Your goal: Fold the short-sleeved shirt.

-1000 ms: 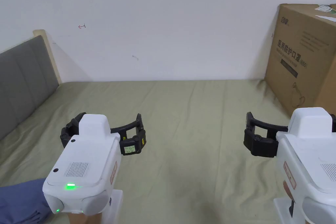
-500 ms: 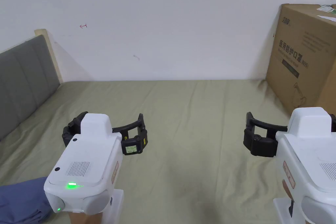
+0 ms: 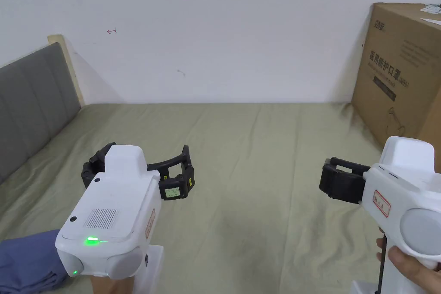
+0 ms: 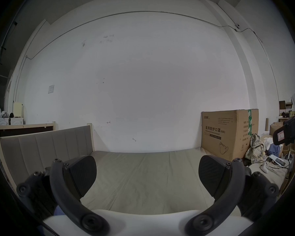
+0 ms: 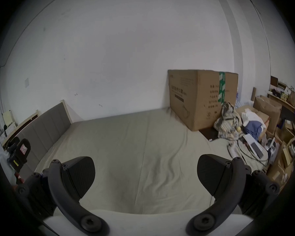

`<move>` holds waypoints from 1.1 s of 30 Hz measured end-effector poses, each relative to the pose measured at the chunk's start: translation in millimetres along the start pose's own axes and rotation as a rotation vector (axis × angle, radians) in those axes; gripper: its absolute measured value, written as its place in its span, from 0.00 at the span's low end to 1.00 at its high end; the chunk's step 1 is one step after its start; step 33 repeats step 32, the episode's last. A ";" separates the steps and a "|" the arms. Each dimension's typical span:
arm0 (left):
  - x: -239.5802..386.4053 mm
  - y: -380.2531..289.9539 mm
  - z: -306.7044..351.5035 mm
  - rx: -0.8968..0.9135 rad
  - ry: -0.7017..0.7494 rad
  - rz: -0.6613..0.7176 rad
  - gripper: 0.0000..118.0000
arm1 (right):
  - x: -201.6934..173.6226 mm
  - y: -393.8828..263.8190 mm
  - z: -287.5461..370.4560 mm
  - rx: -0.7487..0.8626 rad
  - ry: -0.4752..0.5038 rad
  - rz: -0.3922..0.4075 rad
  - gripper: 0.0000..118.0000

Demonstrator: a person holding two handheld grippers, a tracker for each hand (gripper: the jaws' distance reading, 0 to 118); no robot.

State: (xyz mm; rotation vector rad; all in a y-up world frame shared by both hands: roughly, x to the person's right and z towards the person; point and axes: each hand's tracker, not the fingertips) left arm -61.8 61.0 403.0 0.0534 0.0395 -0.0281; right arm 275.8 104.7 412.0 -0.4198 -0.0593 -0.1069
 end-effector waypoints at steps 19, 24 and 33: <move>-4.0 -0.8 -0.8 0.002 0.006 0.018 1.00 | -9.9 7.4 -5.8 -0.006 -0.040 -0.021 1.00; -4.8 -0.7 0.2 0.005 0.008 0.018 1.00 | -5.7 3.4 -10.4 0.014 -0.024 -0.027 1.00; -6.0 -0.7 0.7 0.009 0.011 0.017 1.00 | -1.1 -11.1 -13.9 0.243 -0.004 0.006 1.00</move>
